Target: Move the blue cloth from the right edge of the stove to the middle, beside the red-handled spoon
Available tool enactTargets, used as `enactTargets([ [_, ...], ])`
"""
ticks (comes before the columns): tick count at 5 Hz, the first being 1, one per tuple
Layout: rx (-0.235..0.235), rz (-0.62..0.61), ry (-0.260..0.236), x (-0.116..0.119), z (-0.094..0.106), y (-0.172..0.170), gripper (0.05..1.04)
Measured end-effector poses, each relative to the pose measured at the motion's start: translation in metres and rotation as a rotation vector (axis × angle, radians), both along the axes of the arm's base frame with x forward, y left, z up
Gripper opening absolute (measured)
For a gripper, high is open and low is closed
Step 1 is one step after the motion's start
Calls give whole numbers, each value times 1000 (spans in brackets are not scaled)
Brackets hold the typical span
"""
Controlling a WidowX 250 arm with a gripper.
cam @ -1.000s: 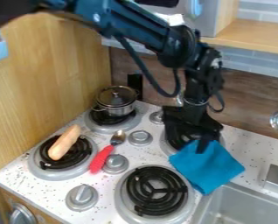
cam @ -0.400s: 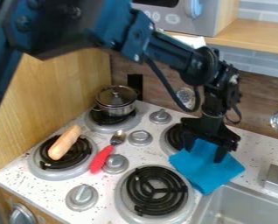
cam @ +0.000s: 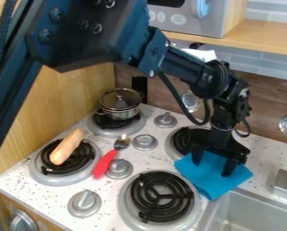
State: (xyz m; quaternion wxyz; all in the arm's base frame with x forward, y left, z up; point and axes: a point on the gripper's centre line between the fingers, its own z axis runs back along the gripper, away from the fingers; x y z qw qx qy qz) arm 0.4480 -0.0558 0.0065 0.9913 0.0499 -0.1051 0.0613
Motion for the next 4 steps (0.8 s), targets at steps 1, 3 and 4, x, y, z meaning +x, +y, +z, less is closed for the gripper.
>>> enactTargets([
  [1, -20, 13, 18, -15, -13, 1, 689],
  [3, -51, 42, 34, -22, -17, -2, 242],
  [4, -73, 70, 37, -24, -17, 2, 130],
])
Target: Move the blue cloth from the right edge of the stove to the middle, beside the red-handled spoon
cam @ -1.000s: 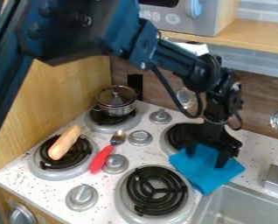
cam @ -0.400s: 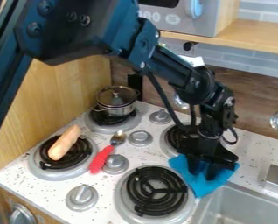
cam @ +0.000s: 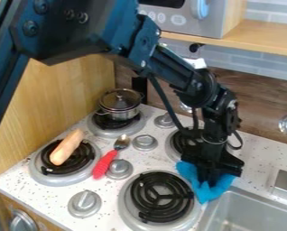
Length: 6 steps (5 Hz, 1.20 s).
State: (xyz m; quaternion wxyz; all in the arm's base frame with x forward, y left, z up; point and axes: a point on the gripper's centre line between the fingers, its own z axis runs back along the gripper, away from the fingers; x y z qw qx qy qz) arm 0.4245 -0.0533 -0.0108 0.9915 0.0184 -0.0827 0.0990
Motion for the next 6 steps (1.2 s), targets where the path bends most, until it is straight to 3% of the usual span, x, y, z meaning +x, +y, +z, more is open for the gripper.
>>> enactTargets([
  [4, -62, -16, 68, -27, -1, -12, 88],
  [6, -75, -49, 115, -60, -2, -28, 87],
])
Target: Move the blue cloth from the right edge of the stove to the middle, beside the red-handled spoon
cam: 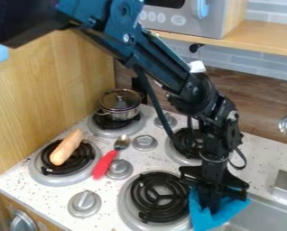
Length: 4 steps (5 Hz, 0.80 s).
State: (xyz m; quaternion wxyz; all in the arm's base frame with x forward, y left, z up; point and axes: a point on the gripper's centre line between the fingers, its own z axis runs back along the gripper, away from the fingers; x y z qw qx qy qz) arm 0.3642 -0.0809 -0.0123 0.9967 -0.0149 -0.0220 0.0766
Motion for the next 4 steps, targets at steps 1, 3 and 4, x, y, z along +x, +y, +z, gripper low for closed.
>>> enactTargets([
  [1, 4, 2, 25, -15, 0, -4, 87],
  [3, 21, 71, 117, -44, 0, -8, 87],
  [4, 45, 127, 184, -67, 1, -1, 87],
])
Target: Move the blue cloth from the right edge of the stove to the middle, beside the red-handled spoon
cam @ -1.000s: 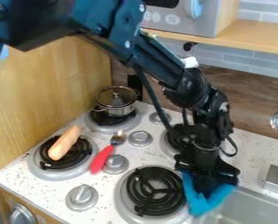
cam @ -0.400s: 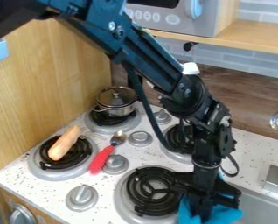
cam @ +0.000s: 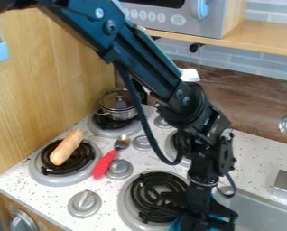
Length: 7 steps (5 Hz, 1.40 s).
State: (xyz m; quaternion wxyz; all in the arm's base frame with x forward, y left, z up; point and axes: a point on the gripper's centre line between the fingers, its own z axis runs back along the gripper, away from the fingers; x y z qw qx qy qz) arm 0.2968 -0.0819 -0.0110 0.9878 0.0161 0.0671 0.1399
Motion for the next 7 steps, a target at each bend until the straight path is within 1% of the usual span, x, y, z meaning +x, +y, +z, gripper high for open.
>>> enactTargets([
  [1, 83, 104, 75, -20, 7, 13, 87],
  [2, 149, 148, 100, -25, 12, 23, 87],
  [3, 193, 204, 89, -23, 19, 42, 87],
  [4, 225, 274, 78, -17, 26, 63, 87],
  [5, 255, 323, 83, -8, 38, 78, 87],
  [6, 285, 353, 148, -2, 36, 92, 87],
  [7, 292, 346, 136, 9, 38, 99, 87],
])
